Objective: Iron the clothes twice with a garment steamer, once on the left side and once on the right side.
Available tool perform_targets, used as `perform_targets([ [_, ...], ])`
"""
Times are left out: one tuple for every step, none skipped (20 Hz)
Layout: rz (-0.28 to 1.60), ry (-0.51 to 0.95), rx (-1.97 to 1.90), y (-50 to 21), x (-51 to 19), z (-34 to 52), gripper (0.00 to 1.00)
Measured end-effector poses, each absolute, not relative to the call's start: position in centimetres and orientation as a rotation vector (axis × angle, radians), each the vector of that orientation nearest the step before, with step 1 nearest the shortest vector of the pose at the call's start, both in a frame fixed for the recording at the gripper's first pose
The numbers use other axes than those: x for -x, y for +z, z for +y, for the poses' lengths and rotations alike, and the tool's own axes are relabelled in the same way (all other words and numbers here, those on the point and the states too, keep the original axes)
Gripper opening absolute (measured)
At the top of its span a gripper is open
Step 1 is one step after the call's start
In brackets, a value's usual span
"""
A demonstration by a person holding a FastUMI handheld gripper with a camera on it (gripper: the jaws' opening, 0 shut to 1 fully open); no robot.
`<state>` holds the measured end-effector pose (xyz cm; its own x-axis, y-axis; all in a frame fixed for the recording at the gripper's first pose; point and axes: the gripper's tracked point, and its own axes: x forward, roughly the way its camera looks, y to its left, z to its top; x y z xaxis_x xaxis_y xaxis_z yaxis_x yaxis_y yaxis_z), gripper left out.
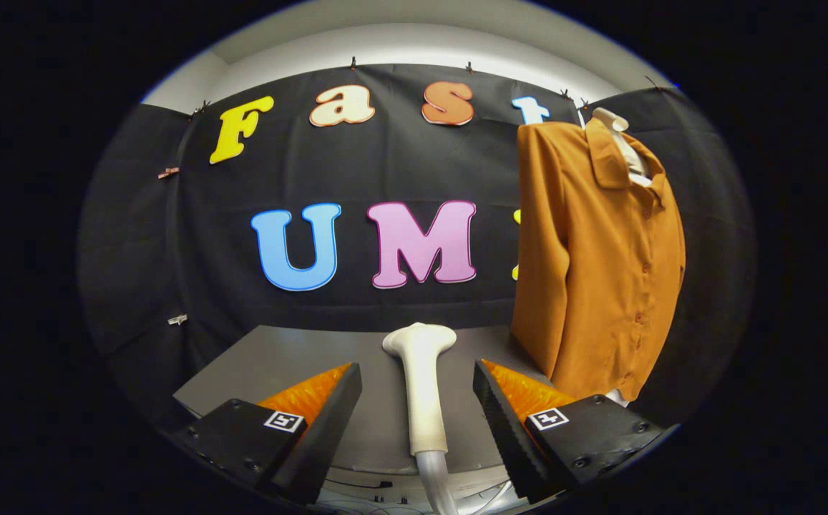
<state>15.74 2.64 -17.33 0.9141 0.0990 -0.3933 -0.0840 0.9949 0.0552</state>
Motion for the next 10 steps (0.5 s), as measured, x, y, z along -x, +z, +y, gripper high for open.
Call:
perform_targets([
  [0.433, 0.102, -0.035, -18.4, -16.7, 2.7, 0.98],
  [0.456, 0.105, -0.036, -19.3, -17.4, 2.7, 0.98],
  [0.480, 0.106, -0.037, -20.1, -18.0, 2.7, 0.98],
  [0.505, 0.106, -0.038, -21.0, -18.6, 2.7, 0.98],
  [0.531, 0.106, -0.038, -21.9, -19.1, 2.6, 0.98],
  [0.560, 0.105, -0.037, -22.9, -19.6, 2.5, 0.98],
  [0.576, 0.103, -0.034, -23.5, -19.9, 2.5, 0.98],
  [0.595, 0.103, -0.030, -24.1, -20.3, 2.5, 0.98],
  [0.612, 0.102, -0.027, -24.7, -20.6, 2.4, 0.98],
  [0.629, 0.106, -0.024, -25.1, -20.9, 2.5, 0.98],
])
